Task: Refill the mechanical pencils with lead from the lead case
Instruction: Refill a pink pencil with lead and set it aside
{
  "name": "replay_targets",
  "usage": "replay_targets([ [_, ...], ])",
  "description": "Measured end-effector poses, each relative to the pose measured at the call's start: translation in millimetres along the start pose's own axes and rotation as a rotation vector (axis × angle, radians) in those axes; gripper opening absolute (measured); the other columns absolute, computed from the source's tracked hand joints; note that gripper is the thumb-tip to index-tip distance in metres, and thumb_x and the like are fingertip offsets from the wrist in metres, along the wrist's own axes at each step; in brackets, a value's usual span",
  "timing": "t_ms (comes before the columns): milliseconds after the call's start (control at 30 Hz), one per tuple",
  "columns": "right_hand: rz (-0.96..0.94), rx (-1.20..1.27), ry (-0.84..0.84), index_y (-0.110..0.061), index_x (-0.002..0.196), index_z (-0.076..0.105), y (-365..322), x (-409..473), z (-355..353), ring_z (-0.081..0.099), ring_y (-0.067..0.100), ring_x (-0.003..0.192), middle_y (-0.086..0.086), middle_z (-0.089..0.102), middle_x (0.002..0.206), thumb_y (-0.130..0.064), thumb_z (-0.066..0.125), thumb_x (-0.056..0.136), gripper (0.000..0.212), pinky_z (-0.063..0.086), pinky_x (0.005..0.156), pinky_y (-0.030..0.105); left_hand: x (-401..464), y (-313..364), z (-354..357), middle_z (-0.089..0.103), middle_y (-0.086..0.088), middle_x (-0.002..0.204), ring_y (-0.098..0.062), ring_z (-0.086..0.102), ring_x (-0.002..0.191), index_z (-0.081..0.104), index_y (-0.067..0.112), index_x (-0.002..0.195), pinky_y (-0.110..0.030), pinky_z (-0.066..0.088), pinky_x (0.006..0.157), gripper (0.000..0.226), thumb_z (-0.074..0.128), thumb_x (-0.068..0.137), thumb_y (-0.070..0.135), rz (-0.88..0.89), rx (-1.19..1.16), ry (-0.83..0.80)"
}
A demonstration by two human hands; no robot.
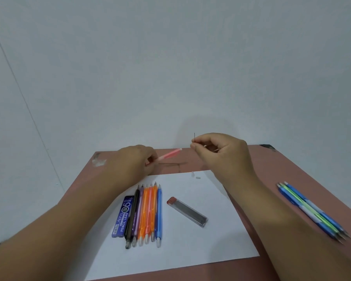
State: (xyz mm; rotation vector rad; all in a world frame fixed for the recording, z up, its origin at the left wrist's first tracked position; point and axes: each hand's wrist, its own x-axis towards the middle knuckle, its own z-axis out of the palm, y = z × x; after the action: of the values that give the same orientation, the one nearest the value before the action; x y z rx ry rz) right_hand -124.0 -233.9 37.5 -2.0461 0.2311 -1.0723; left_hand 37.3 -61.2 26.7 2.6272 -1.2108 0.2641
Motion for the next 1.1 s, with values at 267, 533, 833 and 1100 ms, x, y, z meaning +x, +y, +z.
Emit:
replay_targets([
  [267,0.033,0.298,-0.001,-0.026,0.089,0.081,-25,-10,4,0.073,0.007,0.086,-0.012,0.077,0.086,-0.013,0.081,0.084,0.013,0.057,0.08,0.021,-32,1,-12,0.067,0.016,0.098,-0.001,0.061,0.082,0.065,0.027,0.112,-0.009,0.046,0.069,0.018,0.064,0.096,0.035,-0.039,-0.23,0.275],
  [533,0.053,0.609,-0.094,-0.011,0.096,0.077,-45,-21,14,0.077,0.027,0.087,0.009,0.078,0.088,-0.019,0.076,0.075,0.022,0.063,0.08,0.035,-37,5,-9,0.071,0.014,0.1,0.008,0.046,0.08,0.07,0.027,0.112,-0.001,0.036,0.059,0.02,0.069,0.092,0.024,0.124,-0.173,0.412],
  [833,0.041,0.614,-0.153,-0.017,0.095,0.078,-49,-27,22,0.077,0.029,0.089,0.009,0.079,0.092,-0.024,0.076,0.074,0.022,0.063,0.081,0.036,-33,1,-2,0.072,0.008,0.095,-0.002,0.05,0.067,0.07,0.026,0.111,-0.011,0.031,0.059,0.02,0.07,0.091,0.027,0.246,-0.176,0.382],
  [1100,0.024,0.513,-0.147,-0.019,0.096,0.078,-47,-28,25,0.076,0.026,0.094,0.003,0.079,0.094,-0.027,0.076,0.076,0.021,0.062,0.086,0.039,-32,-1,3,0.059,0.017,0.078,-0.005,0.054,0.064,0.071,0.025,0.104,-0.012,0.034,0.054,0.018,0.074,0.087,0.019,0.278,-0.189,0.45],
])
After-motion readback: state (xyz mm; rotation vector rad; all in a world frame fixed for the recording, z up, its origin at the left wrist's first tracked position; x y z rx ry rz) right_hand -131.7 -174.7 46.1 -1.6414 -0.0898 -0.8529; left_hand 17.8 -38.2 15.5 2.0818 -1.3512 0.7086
